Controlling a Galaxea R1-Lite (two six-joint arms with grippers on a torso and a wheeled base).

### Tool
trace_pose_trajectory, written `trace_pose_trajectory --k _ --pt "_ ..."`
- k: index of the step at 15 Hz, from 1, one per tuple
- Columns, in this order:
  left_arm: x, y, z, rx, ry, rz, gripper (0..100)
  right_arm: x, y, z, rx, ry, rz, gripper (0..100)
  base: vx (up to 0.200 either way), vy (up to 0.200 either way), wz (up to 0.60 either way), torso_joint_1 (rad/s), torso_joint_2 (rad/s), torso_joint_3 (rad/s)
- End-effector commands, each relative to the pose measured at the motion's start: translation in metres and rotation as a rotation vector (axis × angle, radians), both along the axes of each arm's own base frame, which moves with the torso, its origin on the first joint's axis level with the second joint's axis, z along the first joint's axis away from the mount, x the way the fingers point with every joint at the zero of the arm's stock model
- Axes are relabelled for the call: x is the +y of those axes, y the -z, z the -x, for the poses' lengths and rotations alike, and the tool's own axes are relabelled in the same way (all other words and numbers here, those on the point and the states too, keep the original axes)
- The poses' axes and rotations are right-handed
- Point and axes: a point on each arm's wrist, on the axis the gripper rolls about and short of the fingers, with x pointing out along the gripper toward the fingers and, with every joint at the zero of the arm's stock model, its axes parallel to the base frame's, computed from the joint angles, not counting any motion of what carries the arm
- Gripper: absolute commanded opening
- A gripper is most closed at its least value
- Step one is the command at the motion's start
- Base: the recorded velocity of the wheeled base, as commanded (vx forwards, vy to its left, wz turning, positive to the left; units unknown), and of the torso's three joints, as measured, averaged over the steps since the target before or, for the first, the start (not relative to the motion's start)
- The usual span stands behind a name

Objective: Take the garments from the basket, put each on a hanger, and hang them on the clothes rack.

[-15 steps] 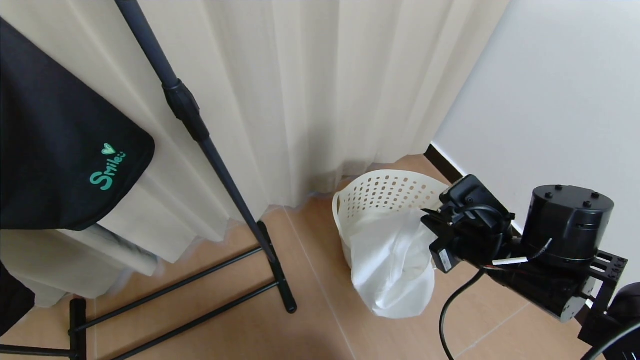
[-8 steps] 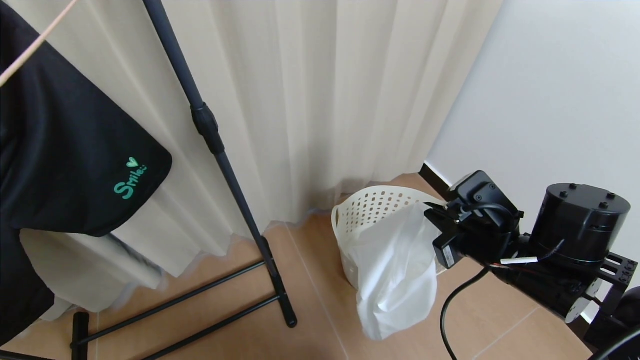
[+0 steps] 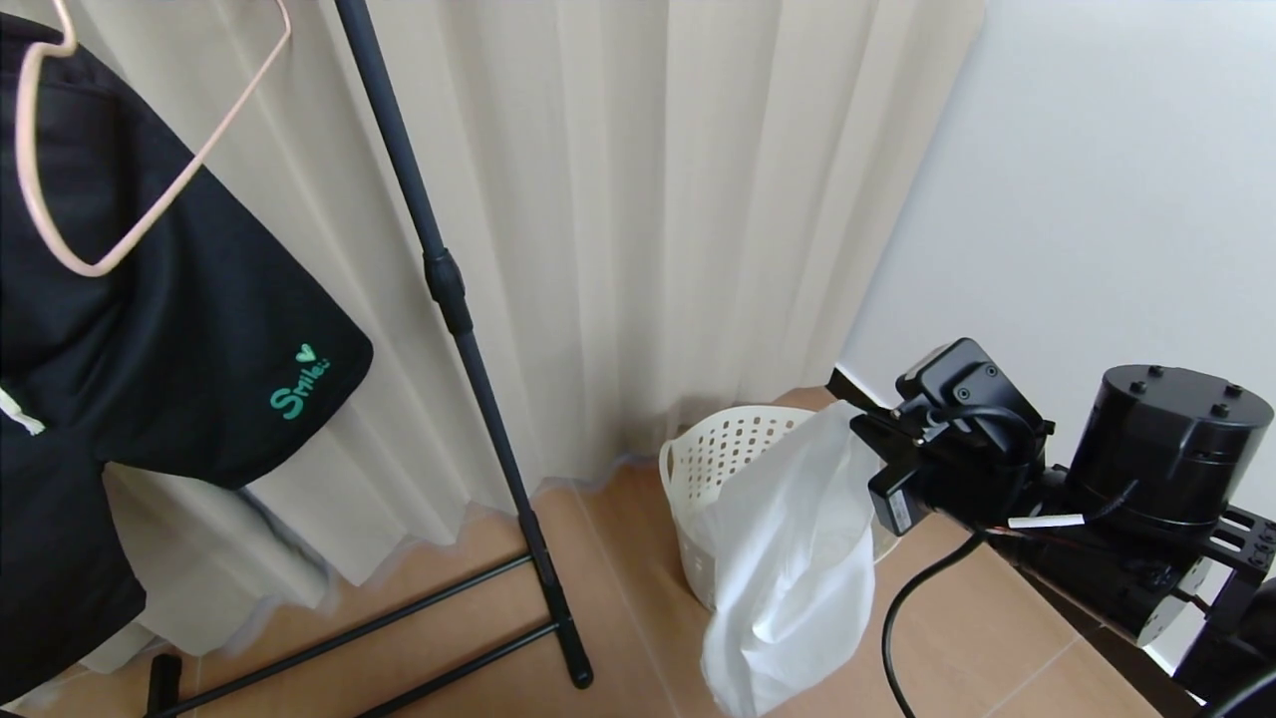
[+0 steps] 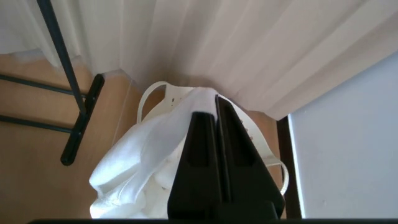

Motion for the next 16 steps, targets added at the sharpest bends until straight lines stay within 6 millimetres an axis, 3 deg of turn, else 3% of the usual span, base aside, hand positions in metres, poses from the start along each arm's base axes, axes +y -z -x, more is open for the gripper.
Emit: trace_pose_trajectory --k 1,9,16 --pt "0.0000 0.0000 -0.0001 0.001 0.000 0.000 100 0.0002 -0.0008 -0.0001 -0.003 0.000 -0.001 0 0.000 0.000 0.00 -0.007 0.00 0.207" --pt "0.0000 0.0000 -0.0001 0.001 0.000 0.000 100 -0.0005 -0.0047 0.0006 -0.016 -0.005 -0.009 0 0.000 0.000 0.00 0.005 -0.02 0.173" --pt "0.0000 0.0000 -0.0001 0.002 0.000 0.002 100 -0.0022 -0.0061 0.0026 -0.020 -0.004 -0.011 0 0.000 0.000 0.00 0.125 -0.43 -0.288"
